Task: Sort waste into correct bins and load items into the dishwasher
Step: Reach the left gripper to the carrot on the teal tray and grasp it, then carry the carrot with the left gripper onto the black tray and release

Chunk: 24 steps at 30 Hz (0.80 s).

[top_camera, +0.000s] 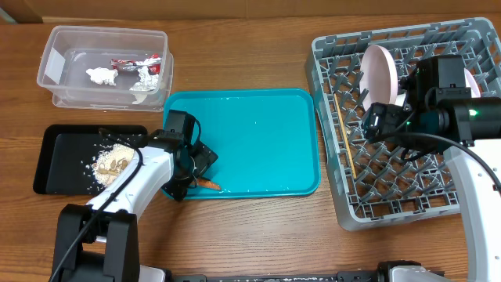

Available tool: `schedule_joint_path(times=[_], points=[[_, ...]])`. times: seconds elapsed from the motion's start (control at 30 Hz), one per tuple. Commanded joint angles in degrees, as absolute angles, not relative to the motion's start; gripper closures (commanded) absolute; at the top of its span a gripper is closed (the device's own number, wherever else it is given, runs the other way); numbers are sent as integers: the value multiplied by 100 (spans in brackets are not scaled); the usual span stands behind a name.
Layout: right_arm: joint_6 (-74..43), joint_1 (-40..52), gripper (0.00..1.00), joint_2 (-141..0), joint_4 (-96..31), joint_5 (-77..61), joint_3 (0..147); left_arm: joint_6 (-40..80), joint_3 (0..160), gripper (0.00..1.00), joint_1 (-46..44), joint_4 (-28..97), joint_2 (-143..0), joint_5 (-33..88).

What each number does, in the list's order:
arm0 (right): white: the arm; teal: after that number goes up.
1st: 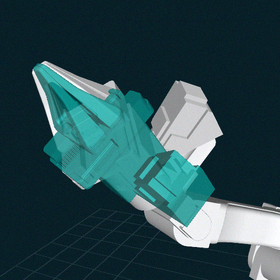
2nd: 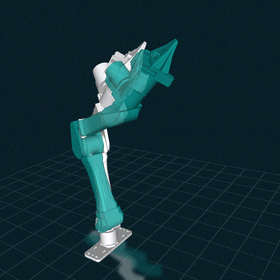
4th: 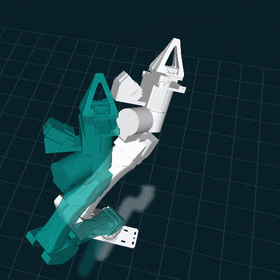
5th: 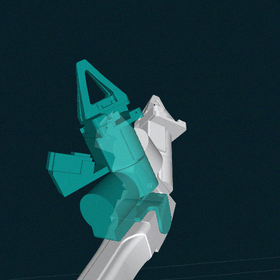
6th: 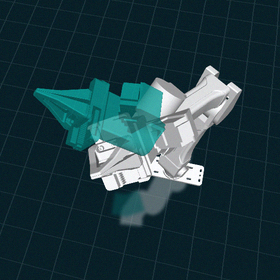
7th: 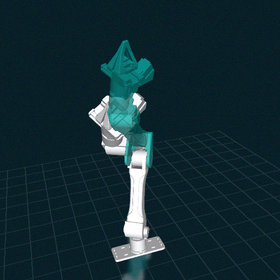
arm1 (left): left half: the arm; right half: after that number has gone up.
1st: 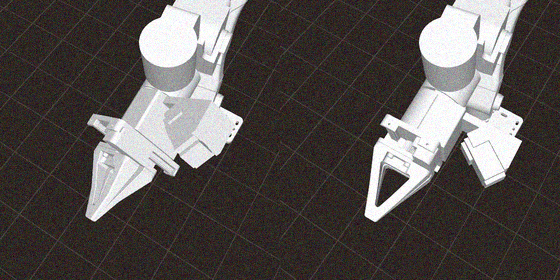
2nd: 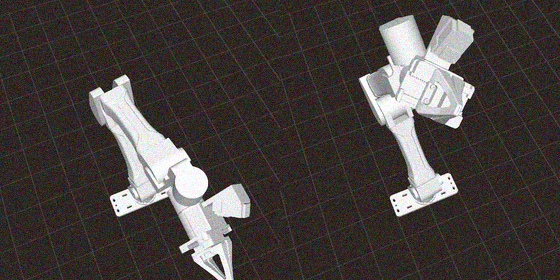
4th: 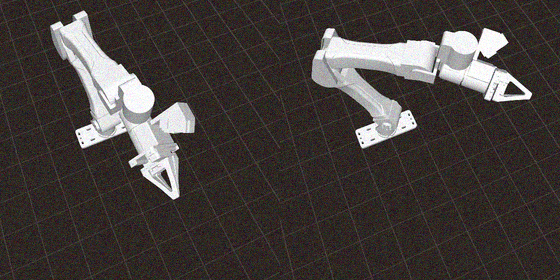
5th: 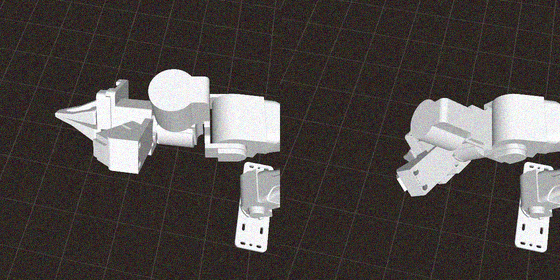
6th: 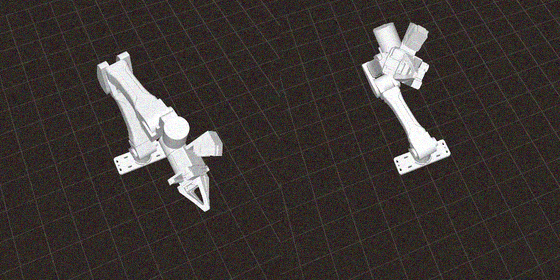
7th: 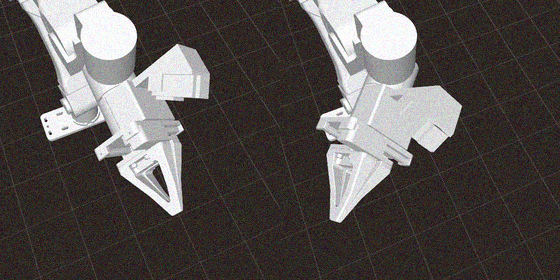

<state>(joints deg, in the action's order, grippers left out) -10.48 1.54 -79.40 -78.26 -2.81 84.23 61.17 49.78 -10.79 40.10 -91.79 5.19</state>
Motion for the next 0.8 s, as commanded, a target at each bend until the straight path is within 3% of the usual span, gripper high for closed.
schedule_joint_path(times=[0.0, 0.27, 0.5, 0.77], points=[[-1046, 137, 7, -7913, -7817, -333, 8521, 6176, 4895, 3, -1092, 3894, -9271, 388], [-1046, 137, 7, -7913, -7817, -333, 8521, 6173, 4895, 13, -1092, 3876, -9677, 403], [-1046, 137, 7, -7913, -7817, -333, 8521, 6171, 4895, 34, -1092, 3879, -9911, 454], [-1046, 137, 7, -7913, -7817, -333, 8521, 6130, 4901, 69, -1083, 3848, -9911, 436]])
